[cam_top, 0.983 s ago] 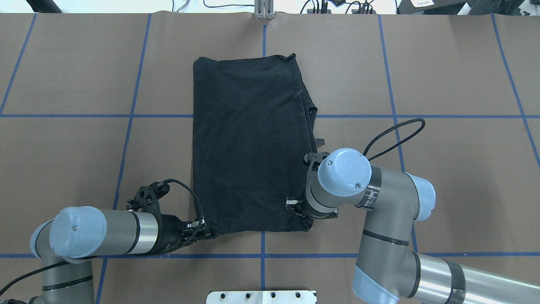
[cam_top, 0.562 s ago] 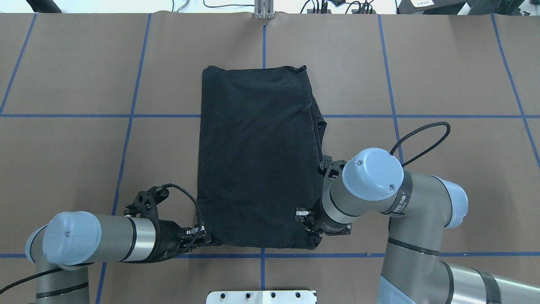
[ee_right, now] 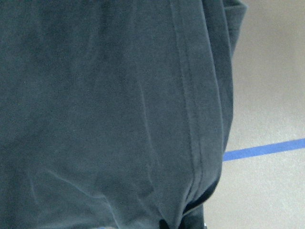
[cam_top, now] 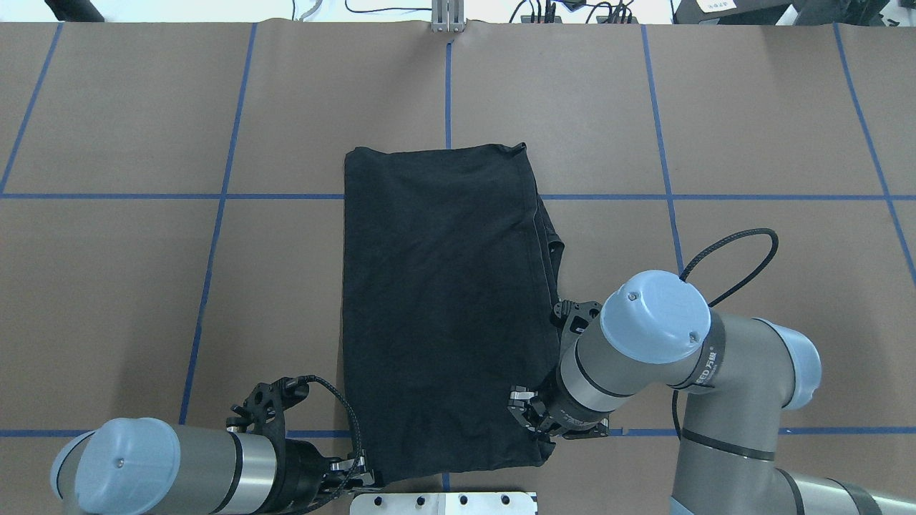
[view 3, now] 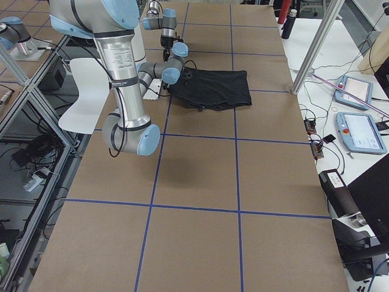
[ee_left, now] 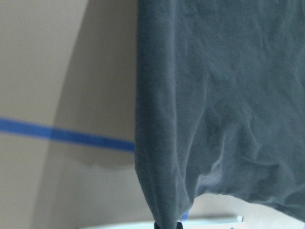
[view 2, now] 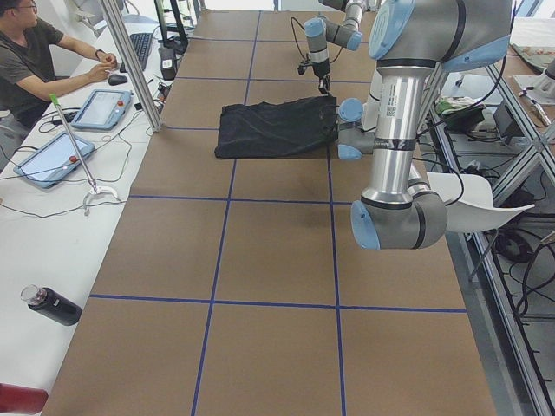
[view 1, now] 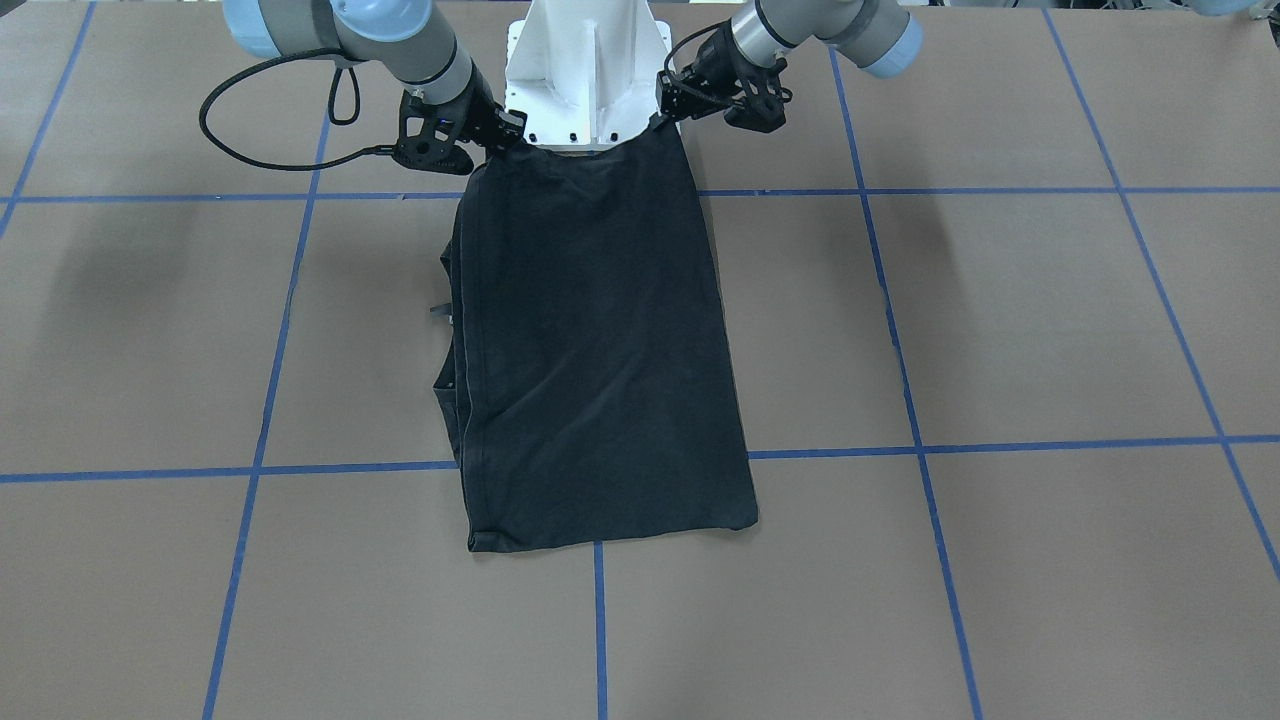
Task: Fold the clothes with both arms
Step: 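Lift the near edge with both grippers and fold it toward the far edge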
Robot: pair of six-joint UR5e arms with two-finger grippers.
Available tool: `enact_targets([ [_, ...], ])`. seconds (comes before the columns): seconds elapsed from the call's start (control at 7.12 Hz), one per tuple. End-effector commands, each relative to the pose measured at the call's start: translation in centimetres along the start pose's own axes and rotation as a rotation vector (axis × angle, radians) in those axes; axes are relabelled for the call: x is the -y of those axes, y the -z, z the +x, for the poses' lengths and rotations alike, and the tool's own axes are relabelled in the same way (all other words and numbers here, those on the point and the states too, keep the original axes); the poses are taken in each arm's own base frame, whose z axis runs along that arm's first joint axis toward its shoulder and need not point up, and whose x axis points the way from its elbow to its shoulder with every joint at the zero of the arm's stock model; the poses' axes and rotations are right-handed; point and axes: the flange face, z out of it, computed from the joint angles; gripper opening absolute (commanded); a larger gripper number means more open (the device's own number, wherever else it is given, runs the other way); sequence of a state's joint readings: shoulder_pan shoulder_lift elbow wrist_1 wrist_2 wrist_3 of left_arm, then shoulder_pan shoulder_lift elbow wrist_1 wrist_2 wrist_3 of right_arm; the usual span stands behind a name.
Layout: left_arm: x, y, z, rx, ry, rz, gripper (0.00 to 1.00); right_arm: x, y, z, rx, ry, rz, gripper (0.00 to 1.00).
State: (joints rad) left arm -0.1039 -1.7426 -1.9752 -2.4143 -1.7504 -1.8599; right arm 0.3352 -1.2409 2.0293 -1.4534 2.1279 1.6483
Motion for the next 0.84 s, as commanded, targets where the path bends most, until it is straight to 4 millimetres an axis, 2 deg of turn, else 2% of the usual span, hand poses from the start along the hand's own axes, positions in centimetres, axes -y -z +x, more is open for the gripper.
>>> enact_targets([
  [0.0,-1.4,1.2,0.6,-0.020,-0.008,-0.028,0.00,-1.0,1.2,1.7,0.001,0.002,-0.048,0.00],
  [0.14,-1.0,2.3,0.2,-0.018,-0.006,-0.021,0.00,-1.3,1.5,1.6,0.007,0.006,-0.052,0.00],
  [0.28,0.5,3.6,0.2,-0.020,-0.007,0.015,0.00,0.4,2.4,1.3,0.022,-0.010,-0.023,0.00],
  [0.42,3.5,5.3,1.0,-0.028,0.001,0.039,0.00,2.9,4.9,1.4,0.057,-0.021,0.029,0.00],
  [0.56,6.7,7.5,1.9,-0.045,0.009,0.071,0.00,5.9,7.8,0.4,0.099,-0.033,0.093,0.00],
  [0.7,9.8,8.7,3.4,-0.070,-0.015,0.136,0.00,9.8,9.1,-2.1,0.117,-0.063,0.146,0.00],
])
